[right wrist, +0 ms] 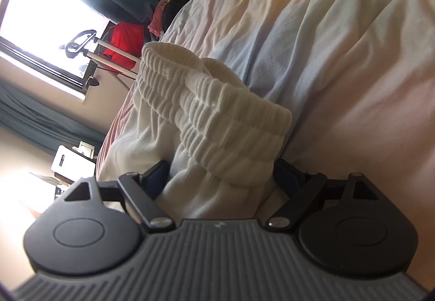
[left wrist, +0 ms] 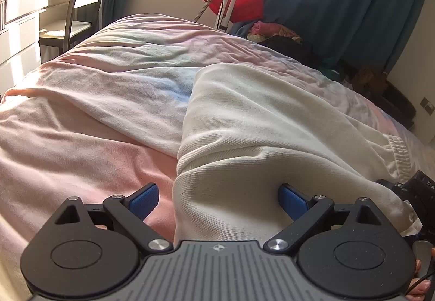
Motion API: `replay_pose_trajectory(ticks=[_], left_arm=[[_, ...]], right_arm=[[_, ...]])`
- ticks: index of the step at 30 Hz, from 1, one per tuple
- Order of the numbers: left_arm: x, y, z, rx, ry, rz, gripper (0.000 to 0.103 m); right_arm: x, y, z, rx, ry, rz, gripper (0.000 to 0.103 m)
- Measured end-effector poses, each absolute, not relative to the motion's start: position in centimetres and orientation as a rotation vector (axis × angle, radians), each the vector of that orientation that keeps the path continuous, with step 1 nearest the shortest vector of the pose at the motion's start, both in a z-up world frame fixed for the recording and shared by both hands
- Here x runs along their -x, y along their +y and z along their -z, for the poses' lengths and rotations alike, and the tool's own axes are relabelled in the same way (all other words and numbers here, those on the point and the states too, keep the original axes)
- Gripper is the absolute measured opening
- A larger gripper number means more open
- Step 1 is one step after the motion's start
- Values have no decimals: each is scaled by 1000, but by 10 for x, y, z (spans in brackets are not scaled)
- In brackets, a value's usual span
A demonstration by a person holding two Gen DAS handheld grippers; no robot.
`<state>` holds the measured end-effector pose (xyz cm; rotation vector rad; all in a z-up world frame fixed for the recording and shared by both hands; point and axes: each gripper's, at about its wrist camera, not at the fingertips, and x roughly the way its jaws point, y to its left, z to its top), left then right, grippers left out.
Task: Fold clothes
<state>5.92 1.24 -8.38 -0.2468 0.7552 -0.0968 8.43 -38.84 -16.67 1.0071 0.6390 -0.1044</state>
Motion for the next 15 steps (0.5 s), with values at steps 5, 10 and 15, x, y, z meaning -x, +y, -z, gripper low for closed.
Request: replay_pose_trajectory(ticks=[5, 10, 15], left_arm=[[-60, 7, 86, 224, 766, 105, 96], [-57, -3, 87, 161, 768, 117, 96], [-55, -11, 87, 115, 762, 121, 96]], right_arm=[[-90, -389, 175, -1017, 635, 79, 96], [-82, -384, 154, -1025, 553, -37, 96], [-72, -384, 136, -1034, 457, -121, 96]])
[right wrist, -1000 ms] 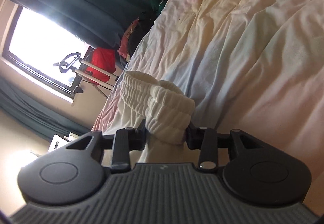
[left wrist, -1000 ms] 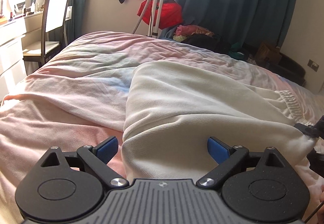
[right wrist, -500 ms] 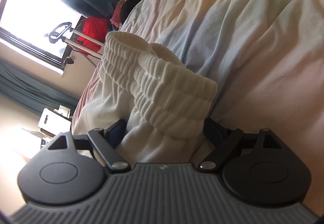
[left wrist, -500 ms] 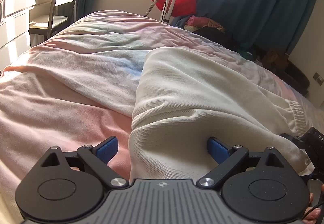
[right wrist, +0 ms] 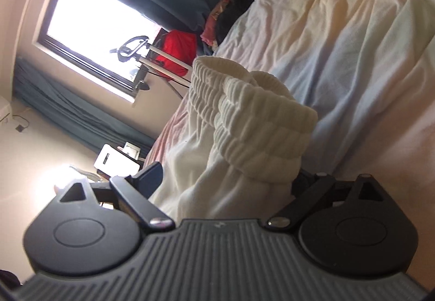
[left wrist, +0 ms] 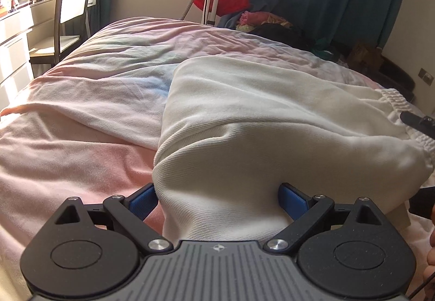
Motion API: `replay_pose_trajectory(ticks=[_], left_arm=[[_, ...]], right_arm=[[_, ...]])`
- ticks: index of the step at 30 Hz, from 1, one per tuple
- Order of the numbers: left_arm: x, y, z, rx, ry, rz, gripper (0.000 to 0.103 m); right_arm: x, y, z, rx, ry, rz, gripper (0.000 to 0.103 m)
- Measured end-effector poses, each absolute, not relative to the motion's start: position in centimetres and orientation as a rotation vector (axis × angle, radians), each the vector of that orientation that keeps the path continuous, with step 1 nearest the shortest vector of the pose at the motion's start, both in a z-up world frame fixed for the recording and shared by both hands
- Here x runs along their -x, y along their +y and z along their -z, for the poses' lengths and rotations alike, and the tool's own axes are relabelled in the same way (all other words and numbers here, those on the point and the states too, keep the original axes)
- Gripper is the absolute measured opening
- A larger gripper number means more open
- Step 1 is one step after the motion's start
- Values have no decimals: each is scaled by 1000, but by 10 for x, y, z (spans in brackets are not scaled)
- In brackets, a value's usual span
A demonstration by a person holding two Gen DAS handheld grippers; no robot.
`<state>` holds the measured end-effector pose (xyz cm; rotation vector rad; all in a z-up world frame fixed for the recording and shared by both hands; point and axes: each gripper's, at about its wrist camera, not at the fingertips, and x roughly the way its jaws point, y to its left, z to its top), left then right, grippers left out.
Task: Fold clothes
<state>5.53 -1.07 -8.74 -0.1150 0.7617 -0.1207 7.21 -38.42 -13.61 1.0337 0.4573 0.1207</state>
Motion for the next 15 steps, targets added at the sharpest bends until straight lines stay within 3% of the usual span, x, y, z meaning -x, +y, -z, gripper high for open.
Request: replay_pose_trajectory(ticks=[5, 10, 13, 15], left_arm=[[-53, -15, 88, 79, 762, 122, 96], [-54, -18, 89, 63, 769, 121, 96], [-55, -17, 89, 66, 772, 123, 96], [-55, -17, 89, 65, 773, 126, 97]], right_arm=[[-85, -386, 155, -1044, 591, -46, 95], [-96, -364, 154, -844, 701, -16, 95], [-92, -359, 147, -795, 694, -8, 79], [-88, -356, 142, -765, 685, 2, 62]])
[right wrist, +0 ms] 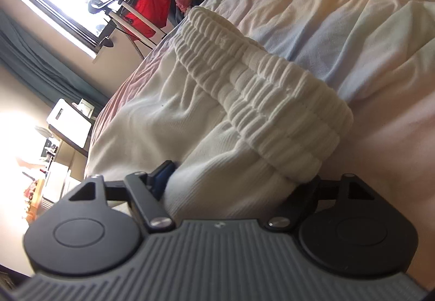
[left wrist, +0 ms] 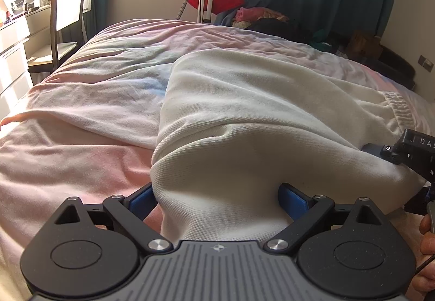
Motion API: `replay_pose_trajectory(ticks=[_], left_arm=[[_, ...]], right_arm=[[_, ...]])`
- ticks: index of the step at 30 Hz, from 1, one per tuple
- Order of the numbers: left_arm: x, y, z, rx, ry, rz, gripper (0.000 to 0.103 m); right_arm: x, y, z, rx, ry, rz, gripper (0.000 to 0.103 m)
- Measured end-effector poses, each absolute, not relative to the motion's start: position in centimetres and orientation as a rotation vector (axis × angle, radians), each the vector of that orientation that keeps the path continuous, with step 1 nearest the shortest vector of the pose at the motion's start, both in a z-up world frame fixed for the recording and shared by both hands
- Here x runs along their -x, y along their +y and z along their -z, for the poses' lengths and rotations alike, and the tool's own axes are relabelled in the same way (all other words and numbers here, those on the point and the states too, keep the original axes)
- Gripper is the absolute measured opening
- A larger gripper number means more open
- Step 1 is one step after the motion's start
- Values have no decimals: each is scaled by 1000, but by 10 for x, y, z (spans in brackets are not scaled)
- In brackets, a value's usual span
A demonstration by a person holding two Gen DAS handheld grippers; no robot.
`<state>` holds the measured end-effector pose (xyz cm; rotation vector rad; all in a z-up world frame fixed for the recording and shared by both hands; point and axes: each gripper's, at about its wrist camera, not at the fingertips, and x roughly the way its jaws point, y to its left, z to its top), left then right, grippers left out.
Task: Fold clothes
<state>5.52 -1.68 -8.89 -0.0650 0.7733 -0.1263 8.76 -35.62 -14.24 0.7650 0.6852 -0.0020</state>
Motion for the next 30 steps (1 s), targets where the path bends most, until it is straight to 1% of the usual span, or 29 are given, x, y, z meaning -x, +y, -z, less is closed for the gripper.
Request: replay_pose_trajectory(ticks=[2, 3, 6, 10, 13, 16, 17, 18, 19, 21, 22, 24, 25, 27, 30], left_arm=[[-55, -17, 88, 65, 770, 133, 97], [-54, -12, 85, 100, 757, 141, 96], [-53, 18, 74, 321, 702, 176, 96], [-70, 59, 76, 569, 692, 177, 97], [-93, 69, 97, 668, 808, 175, 94], [-108, 71, 118, 749, 863, 213, 95], [-111, 70, 120, 750, 862, 226, 93], [-112, 68, 119, 739, 850, 241, 89], [-113, 67, 117, 724, 845, 244, 88], [-112, 64, 115, 686, 838, 237, 82], [-110, 63, 112, 664, 828, 238, 75], [-102, 61, 106, 641, 798, 255, 60], [-98, 60, 103, 638, 780, 266, 58], [-91, 60, 92, 627, 740, 298, 47], [-78, 54, 72, 599, 690, 360, 39]], right_arm=[[-83, -352, 134, -727, 661, 15, 50], [-81, -349, 130, -702, 646, 21, 46], [-76, -344, 122, -665, 605, 42, 41], [-75, -344, 120, -666, 589, 46, 40], [-77, -343, 119, -661, 589, 52, 40], [-80, -342, 119, -656, 591, 58, 40], [-80, -341, 120, -656, 592, 59, 40], [-81, -341, 120, -655, 593, 60, 40], [-81, -341, 121, -655, 594, 62, 40], [-80, -338, 119, -645, 586, 70, 40], [-77, -336, 116, -633, 569, 74, 40], [-70, -330, 110, -610, 530, 83, 35], [-66, -327, 104, -588, 507, 85, 33], [-53, -323, 90, -556, 452, 78, 30], [-32, -326, 72, -563, 392, 72, 28]])
